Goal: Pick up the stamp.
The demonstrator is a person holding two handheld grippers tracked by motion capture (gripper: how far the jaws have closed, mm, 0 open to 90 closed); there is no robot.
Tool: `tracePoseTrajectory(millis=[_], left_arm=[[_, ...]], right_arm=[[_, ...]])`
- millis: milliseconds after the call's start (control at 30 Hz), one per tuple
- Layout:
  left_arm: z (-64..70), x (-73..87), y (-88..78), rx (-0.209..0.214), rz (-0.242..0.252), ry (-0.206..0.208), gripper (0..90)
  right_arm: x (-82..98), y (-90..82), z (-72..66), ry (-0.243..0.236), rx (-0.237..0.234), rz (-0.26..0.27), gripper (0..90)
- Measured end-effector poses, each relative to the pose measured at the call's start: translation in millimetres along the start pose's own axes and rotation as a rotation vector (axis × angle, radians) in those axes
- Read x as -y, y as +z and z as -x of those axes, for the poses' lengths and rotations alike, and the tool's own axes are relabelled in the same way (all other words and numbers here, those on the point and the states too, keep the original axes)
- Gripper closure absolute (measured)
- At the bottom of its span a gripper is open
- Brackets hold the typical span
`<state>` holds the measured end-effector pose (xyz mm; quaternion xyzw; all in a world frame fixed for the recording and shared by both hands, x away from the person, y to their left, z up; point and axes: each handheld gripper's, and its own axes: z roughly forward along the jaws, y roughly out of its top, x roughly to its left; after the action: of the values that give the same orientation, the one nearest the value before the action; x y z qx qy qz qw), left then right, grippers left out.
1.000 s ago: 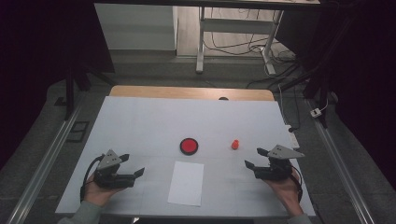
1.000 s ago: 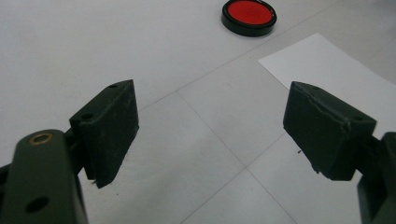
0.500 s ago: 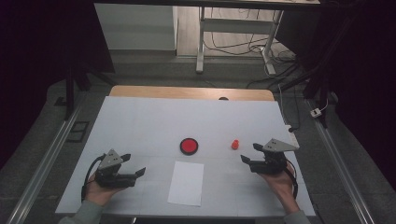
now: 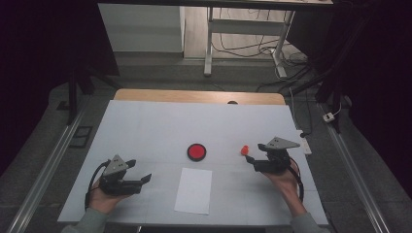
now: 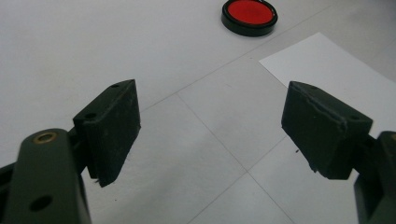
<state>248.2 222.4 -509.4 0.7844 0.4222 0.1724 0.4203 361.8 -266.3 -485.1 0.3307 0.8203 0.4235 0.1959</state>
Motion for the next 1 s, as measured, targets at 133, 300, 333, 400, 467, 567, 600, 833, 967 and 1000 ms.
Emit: tracePoseTrajectory(millis=[133, 300, 333, 400, 467, 567, 600, 833, 967, 1000], left_arm=[[-2.3, -0.3, 0.2, -0.002, 0.002, -0.012, 20.0], [-3.1, -0.8, 1.9, 0.003, -0.003, -0.006, 19.9], [-2.8, -0.6, 1.7, 0.006, -0.004, -0.008, 19.9], [-2.8, -0.6, 1.7, 0.009, -0.005, -0.006, 20.0], [-3.0, -0.6, 1.9, 0.009, -0.004, -0.007, 20.0], [-3.6, -0.7, 2.2, 0.009, -0.006, -0.007, 20.0], [-3.9, -0.7, 2.3, 0.009, -0.006, -0.006, 20.0], [-3.8, -0.8, 2.7, 0.009, -0.011, -0.005, 20.1], [-4.0, -0.6, 2.9, 0.008, -0.014, -0.005, 20.0], [-4.1, -0.6, 2.8, 0.009, -0.013, -0.005, 20.0]], right_arm=[[-1.3, 5.8, 2.9, -0.005, 0.004, -0.01, 27.8], [-1.4, 16.3, 8.3, 0.007, 0.018, -0.029, 27.8], [-1.4, 16.3, 8.3, 0.007, 0.018, -0.029, 27.8], [-2.9, 21.1, 10.1, 0.015, 0.018, -0.029, 27.9], [-3.4, 22.3, 10.7, 0.014, 0.016, -0.034, 28.2], [-5.6, 27.3, 11.8, 0.012, 0.007, -0.044, 29.2], [-6.3, 32.0, 12.6, 0.019, 0.001, -0.039, 29.8], [-5.2, 43.7, 14.1, 0.022, -0.006, -0.07, 32.3], [-6.5, 46.2, 12.6, 0.018, -0.012, -0.058, 36.8], [-6.9, 46.6, 12.0, 0.015, -0.01, -0.06, 37.8]])
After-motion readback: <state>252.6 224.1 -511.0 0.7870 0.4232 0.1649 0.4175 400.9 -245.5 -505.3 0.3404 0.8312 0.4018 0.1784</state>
